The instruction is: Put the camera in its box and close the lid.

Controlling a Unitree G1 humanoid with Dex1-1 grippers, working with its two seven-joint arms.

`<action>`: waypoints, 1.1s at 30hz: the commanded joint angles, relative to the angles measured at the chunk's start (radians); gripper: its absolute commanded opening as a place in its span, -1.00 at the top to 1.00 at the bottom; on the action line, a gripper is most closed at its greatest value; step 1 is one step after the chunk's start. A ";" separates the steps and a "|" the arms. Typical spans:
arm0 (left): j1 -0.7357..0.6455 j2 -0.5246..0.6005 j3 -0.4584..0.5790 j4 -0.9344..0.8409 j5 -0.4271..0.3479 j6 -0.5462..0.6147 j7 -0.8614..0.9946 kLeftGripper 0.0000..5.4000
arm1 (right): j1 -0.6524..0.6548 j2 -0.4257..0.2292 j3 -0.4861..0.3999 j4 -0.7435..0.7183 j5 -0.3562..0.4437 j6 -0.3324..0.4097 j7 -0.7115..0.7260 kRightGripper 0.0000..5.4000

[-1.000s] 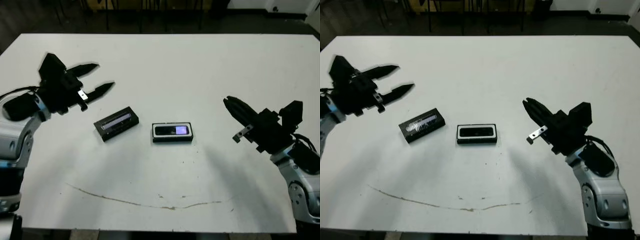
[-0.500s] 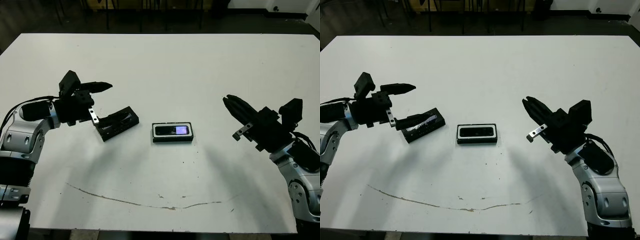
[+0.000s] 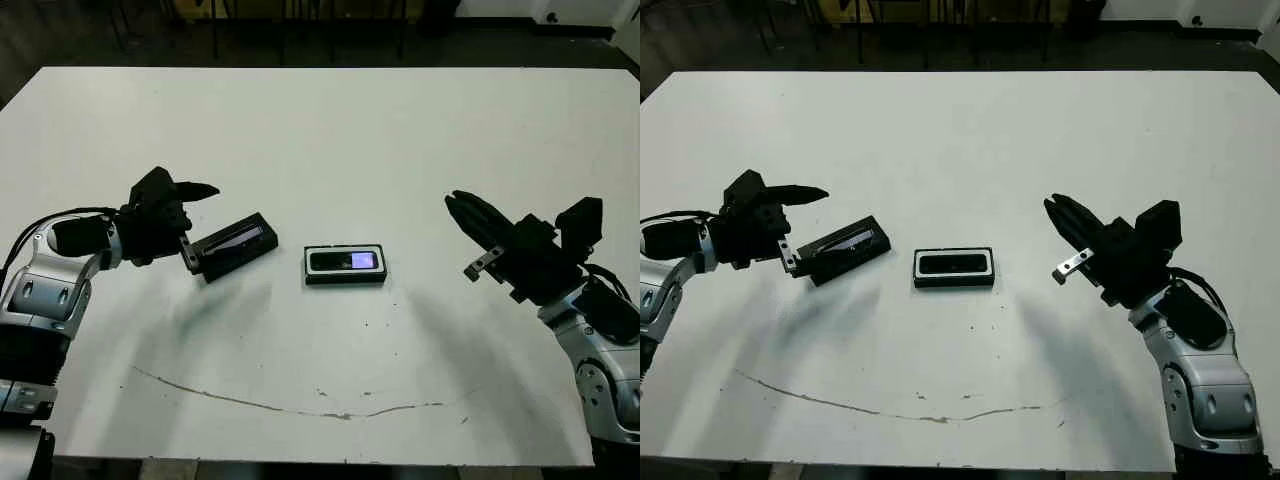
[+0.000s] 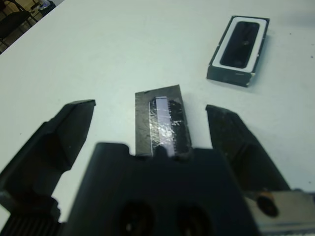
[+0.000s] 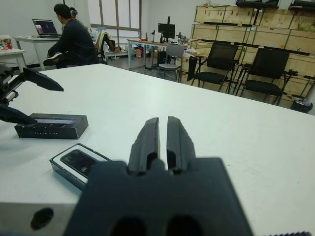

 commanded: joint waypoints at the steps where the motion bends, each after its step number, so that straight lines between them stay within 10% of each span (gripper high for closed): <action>1: 0.030 -0.002 -0.009 0.024 0.005 0.006 -0.004 -1.00 | 0.010 -0.014 -0.003 0.000 0.003 0.026 -0.011 1.00; 33: 0.037 -0.011 -0.030 0.162 0.041 -0.033 0.004 -1.00 | 0.022 -0.023 -0.002 -0.009 0.005 0.027 -0.010 1.00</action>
